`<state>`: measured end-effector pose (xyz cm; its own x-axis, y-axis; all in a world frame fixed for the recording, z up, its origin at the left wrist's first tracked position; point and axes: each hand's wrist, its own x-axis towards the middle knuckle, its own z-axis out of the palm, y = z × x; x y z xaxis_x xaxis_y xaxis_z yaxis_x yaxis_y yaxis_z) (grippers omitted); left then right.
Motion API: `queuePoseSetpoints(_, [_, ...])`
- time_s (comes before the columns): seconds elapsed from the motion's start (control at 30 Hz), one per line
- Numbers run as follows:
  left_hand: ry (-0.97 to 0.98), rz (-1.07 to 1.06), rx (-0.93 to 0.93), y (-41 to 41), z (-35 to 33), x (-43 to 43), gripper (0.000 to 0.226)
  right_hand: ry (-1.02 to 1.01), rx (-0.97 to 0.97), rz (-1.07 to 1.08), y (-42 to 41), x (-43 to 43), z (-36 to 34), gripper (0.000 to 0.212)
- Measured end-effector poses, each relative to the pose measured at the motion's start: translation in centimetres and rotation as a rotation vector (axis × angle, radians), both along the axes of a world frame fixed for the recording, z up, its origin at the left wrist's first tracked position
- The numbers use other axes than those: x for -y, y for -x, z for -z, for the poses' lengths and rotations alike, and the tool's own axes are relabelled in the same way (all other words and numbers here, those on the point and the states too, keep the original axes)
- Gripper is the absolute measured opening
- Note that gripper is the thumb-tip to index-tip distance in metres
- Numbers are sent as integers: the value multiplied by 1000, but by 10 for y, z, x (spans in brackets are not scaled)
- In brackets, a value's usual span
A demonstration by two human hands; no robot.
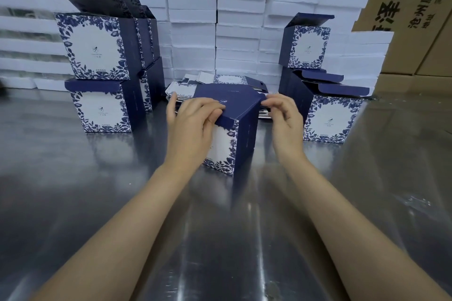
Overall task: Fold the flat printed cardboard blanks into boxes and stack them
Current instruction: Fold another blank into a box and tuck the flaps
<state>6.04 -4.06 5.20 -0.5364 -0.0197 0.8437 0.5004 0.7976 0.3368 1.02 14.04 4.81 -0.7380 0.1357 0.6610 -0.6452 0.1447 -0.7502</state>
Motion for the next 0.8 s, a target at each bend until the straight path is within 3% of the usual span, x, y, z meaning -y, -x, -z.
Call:
queuePoseSetpoints(0.07, [-15,-43,-27,-1,-1,-2,19,-106,-141,-23,-10,9,0,15])
queuePoseSetpoints(0.2, [-28,4,-65,1,-3,-1,16,-521,-372,-17,-11,15,4,19])
queuePoseSetpoints(0.37, [-105,17,0,8,0,12,29,-282,-168,-71,-5,-2,10,16])
queuePoseSetpoints(0.57, [-165,133,61,7,-1,14,21,-429,-296,65,-5,3,8,16])
queuePoseSetpoints(0.8, [-325,191,68,1,-8,7,14,-375,-284,81,-12,7,-2,14])
